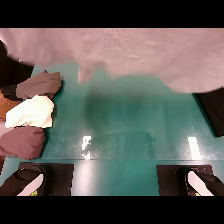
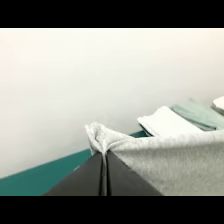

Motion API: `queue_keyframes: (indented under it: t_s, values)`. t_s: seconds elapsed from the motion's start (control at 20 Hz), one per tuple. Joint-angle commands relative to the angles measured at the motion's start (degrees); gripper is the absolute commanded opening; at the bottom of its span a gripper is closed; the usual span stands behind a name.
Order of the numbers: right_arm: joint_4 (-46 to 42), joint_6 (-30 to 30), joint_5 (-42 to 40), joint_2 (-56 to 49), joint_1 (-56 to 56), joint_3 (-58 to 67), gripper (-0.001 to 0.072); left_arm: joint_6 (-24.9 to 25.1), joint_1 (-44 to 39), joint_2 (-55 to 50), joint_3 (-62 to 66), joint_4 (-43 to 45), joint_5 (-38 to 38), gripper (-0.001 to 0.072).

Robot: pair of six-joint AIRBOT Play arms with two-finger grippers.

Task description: Fold the shirts.

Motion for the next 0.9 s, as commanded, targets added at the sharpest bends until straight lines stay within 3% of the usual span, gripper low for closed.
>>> queue_keyframes:
  t_s: [0.0, 0.3, 0.45, 0.65, 0.85]
  values:
    - [-0.46, 0.09, 3.85, -0.24, -2.25, 3.58, 0.0013, -0.33, 0.07, 2.08, 0.42, 0.15, 0.55, 0.0019]
    - [-0.87, 1.49, 11.06, -16.52, 2.34, 7.63, 0.0012, -0.39, 0.07, -10.82, -3.8, 3.28, -13.09, 0.002]
    - [-6.51, 2.97, 13.55, -28.92, 7.82, 7.63, 0.0012, -0.42, 0.07, -21.94, -9.79, 3.32, -17.66, 0.0021]
    - [-7.87, 2.95, 11.61, -45.13, 12.24, 7.63, 0.0013, -0.5, 0.07, -37.7, -15.13, 3.52, -13.27, 0.0021]
    - [-7.5, 2.95, 7.19, -53.44, 14.47, 7.67, 0.0014, -0.55, 0.07, -45.81, -15.13, 3.56, -7.37, 0.0022]
